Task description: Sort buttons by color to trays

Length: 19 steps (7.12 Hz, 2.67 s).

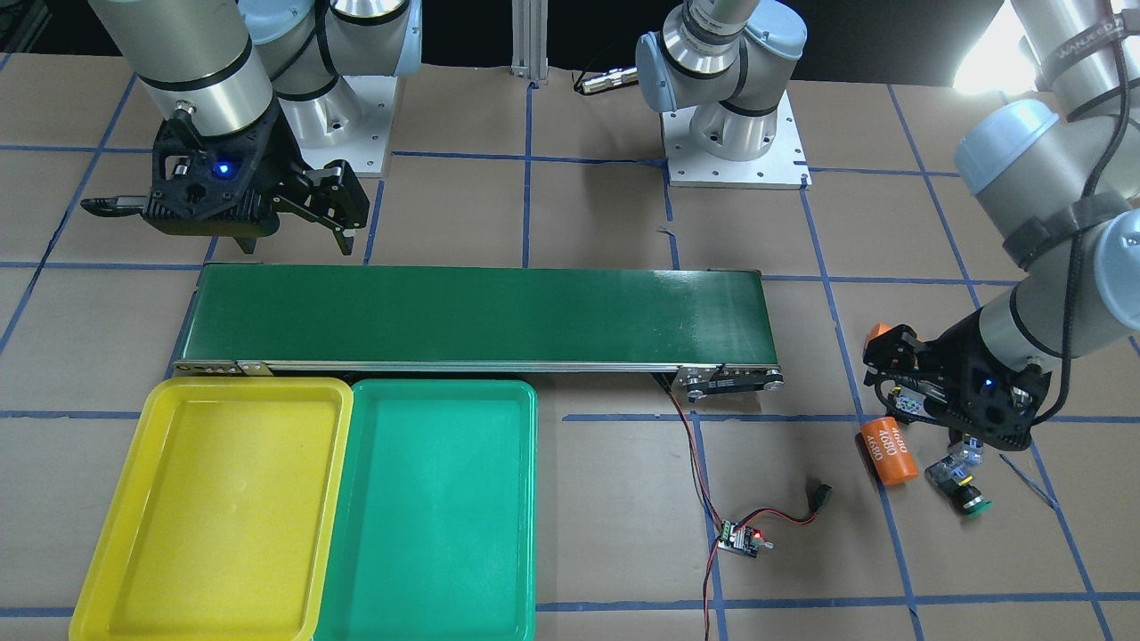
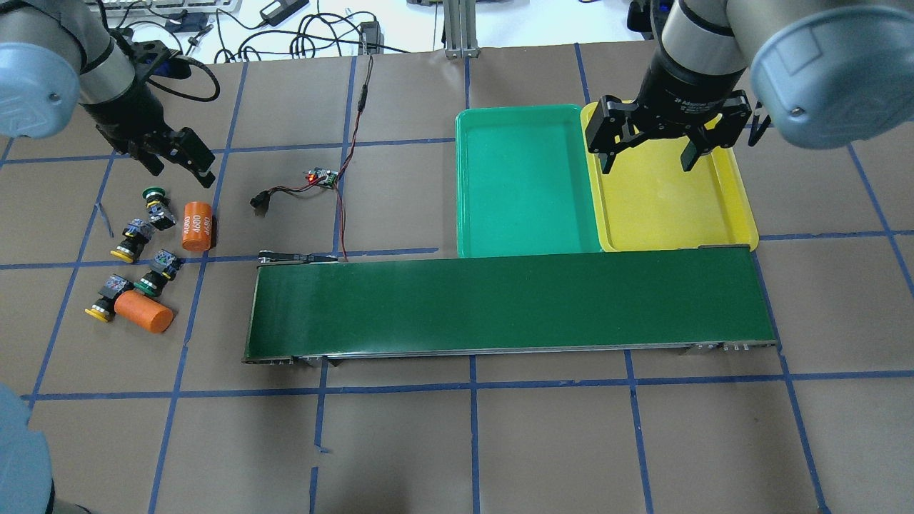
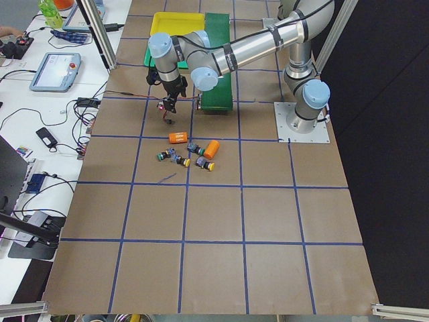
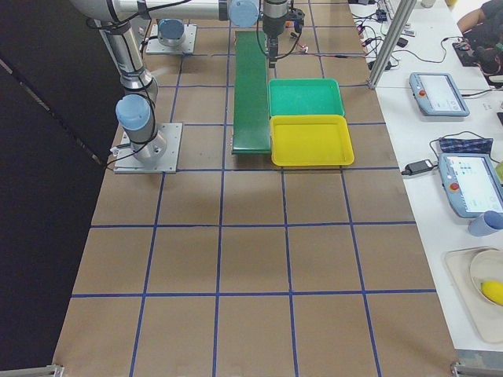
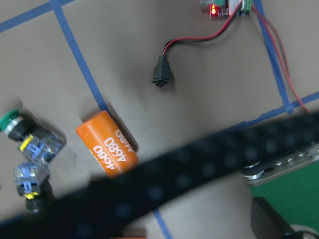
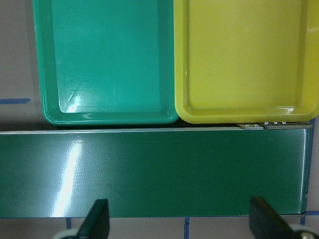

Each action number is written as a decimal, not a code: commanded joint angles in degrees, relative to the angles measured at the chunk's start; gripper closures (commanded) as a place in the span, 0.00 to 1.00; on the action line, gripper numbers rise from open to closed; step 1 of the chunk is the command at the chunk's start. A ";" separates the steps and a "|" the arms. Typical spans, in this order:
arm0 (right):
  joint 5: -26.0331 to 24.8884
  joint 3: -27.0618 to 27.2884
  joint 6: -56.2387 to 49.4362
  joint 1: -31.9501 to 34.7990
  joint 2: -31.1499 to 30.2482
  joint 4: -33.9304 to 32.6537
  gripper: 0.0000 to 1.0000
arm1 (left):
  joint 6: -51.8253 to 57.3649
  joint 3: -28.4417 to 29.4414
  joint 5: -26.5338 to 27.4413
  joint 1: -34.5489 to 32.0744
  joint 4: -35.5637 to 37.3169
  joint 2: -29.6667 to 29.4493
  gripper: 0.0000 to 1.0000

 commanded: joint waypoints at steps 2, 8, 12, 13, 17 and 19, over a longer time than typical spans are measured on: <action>0.00 0.00 0.00 0.03 0.00 0.00 0.00 | 30.19 -9.84 -0.09 3.25 14.90 -1.59 0.00; 0.00 0.00 0.00 -0.05 0.00 0.00 0.00 | 54.19 -13.75 -0.62 4.93 26.18 -4.85 0.00; 0.00 0.00 0.00 -0.05 0.00 0.00 0.00 | 53.84 -13.48 -3.41 6.87 26.18 -5.64 0.00; 0.00 0.00 0.00 -0.05 -0.09 0.00 0.00 | 53.83 -13.57 -4.91 8.00 26.18 -5.73 0.00; 0.00 0.00 0.00 0.03 -0.09 0.00 0.00 | 53.83 -13.83 -8.06 8.28 25.92 -6.69 0.00; 0.00 0.09 0.00 0.04 -0.09 0.00 0.00 | 53.75 -12.53 -8.70 8.54 26.27 -8.61 0.00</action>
